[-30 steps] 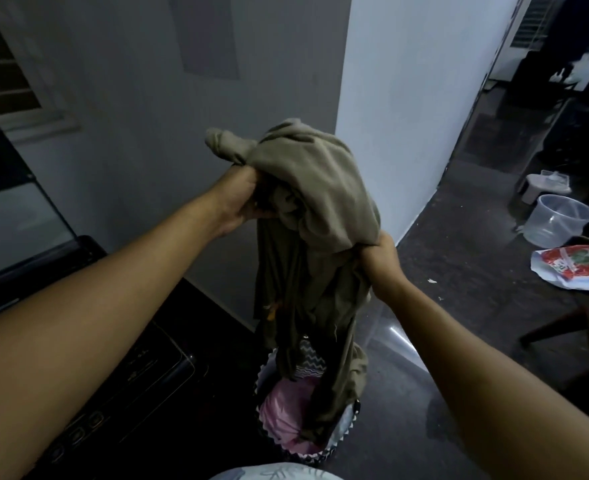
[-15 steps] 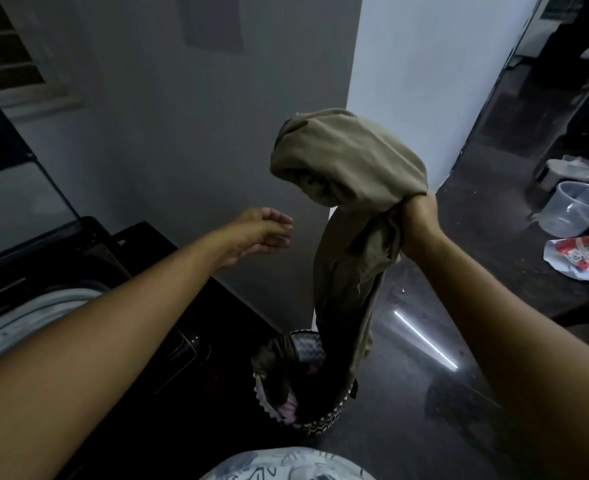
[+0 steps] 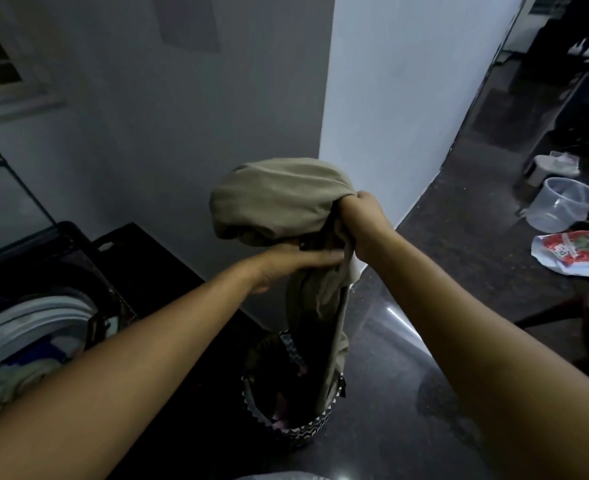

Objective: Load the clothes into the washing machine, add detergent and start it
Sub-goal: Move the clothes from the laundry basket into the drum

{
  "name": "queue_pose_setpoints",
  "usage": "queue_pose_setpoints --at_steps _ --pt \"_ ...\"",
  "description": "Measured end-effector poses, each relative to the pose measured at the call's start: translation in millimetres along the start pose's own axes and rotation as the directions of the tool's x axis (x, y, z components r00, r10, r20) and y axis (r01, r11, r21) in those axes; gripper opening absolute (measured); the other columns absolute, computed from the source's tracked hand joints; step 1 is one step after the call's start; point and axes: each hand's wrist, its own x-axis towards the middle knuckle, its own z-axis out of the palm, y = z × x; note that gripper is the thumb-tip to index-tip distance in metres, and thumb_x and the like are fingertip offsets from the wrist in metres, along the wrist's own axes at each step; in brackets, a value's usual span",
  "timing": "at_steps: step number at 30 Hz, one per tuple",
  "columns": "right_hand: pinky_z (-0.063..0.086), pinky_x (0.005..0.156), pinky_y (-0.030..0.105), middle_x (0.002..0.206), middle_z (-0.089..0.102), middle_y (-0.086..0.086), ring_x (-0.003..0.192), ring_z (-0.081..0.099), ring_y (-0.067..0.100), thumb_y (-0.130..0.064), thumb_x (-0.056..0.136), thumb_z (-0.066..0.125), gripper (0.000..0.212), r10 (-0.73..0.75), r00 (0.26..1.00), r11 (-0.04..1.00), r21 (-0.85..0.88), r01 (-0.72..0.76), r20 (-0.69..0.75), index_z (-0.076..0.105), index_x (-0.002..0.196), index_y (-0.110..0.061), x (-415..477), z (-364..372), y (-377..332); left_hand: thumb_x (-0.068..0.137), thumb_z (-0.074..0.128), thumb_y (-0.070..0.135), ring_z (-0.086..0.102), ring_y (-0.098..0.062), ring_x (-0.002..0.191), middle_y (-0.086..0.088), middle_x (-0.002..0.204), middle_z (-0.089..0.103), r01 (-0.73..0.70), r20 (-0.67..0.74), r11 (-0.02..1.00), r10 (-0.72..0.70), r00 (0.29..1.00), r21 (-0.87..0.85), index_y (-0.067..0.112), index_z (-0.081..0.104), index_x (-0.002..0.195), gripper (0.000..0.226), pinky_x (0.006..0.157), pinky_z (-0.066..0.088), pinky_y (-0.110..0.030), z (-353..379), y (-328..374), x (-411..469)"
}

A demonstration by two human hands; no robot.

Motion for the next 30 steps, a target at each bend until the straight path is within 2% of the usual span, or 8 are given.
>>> queue_pose_setpoints --at_steps 3,6,10,14,18,24,28,30 --pt "0.061 0.078 0.041 0.091 0.071 0.016 0.077 0.066 0.025 -0.010 0.081 0.066 0.011 0.088 0.966 0.991 0.077 -0.109 0.244 0.067 0.091 -0.006 -4.1 -2.2 -14.0 0.076 0.084 0.032 0.062 -0.008 0.108 0.004 0.126 0.067 -0.004 -0.257 0.984 0.050 0.965 0.179 0.019 0.060 0.130 0.061 0.086 0.046 -0.016 11.4 -10.1 11.2" --pt "0.059 0.075 0.039 0.096 0.065 0.011 0.079 0.066 0.022 -0.012 0.074 0.071 0.030 -0.068 0.919 0.966 0.256 -0.037 0.389 0.066 0.103 -0.008 -0.9 -6.7 -15.2 0.095 0.066 0.010 0.066 -0.026 0.112 -0.010 0.125 0.066 -0.118 -0.523 0.956 -0.042 0.851 -0.269 0.012 0.059 0.129 0.035 0.091 0.054 -0.033 18.7 -2.6 23.4" --pt "0.058 0.092 0.040 0.114 0.070 -0.002 0.103 0.067 0.010 -0.045 0.081 0.081 0.050 -0.323 0.925 0.926 -0.138 0.352 0.199 0.062 0.122 -0.025 17.8 -43.4 30.4 0.091 0.072 0.023 0.075 -0.022 0.087 -0.007 0.095 0.077 -0.174 -0.523 0.886 -0.087 0.848 -0.429 0.010 0.074 0.097 0.014 0.081 0.061 -0.036 5.7 21.8 24.1" --pt "0.049 0.106 0.039 0.143 0.052 -0.009 0.127 0.053 0.011 -0.071 0.058 0.087 0.107 -0.076 0.904 0.848 -0.450 0.280 0.420 0.038 0.147 -0.037 22.8 -56.3 109.8 0.097 0.063 0.032 0.074 -0.017 0.070 -0.003 0.077 0.076 -0.213 -0.424 0.805 -0.052 0.904 -0.554 0.012 0.076 0.079 0.030 0.067 0.059 -0.030 -7.0 63.0 14.5" --pt "0.059 0.091 0.047 0.117 0.072 0.000 0.107 0.069 0.018 -0.043 0.074 0.087 0.050 -0.028 0.933 0.883 -0.428 0.191 0.359 0.068 0.117 -0.026 34.0 -35.4 160.5 0.100 0.058 0.033 0.074 -0.020 0.085 -0.008 0.095 0.076 -0.266 -0.367 0.788 0.054 0.929 -0.555 0.009 0.074 0.100 0.029 0.075 0.061 -0.032 -8.4 104.3 -4.4" --pt "0.054 0.057 0.029 0.088 0.070 0.005 0.070 0.062 0.018 -0.023 0.099 0.047 0.022 0.164 0.984 0.977 0.127 -0.172 0.072 0.069 0.099 -0.023 44.5 -30.5 98.4 0.095 0.063 0.038 0.066 -0.026 0.120 -0.012 0.131 0.068 -0.156 -0.463 0.890 -0.068 0.884 -0.429 0.012 0.066 0.132 0.045 0.101 0.054 -0.041 -72.2 95.8 -27.3" --pt "0.053 0.069 0.037 0.087 0.071 0.008 0.075 0.061 0.023 -0.025 0.098 0.050 0.024 0.085 0.989 0.902 0.412 -0.129 0.124 0.071 0.107 -0.017 49.3 -33.4 32.8 0.098 0.062 0.024 0.070 -0.017 0.064 -0.006 0.080 0.073 0.151 -0.602 0.977 -0.213 0.770 -0.152 0.014 0.068 0.090 0.015 0.054 0.058 -0.028 -76.9 50.3 -31.0" --pt "0.053 0.065 0.029 0.085 0.070 0.007 0.074 0.064 0.021 -0.027 0.099 0.054 0.021 0.029 0.982 0.865 0.488 -0.117 0.186 0.069 0.106 -0.013 43.3 -19.3 -0.5 0.095 0.062 0.017 0.064 -0.022 0.062 -0.007 0.070 0.068 0.265 -0.567 0.963 -0.241 0.788 -0.042 0.014 0.068 0.079 0.018 0.061 0.053 -0.029 -58.8 32.4 -26.2"
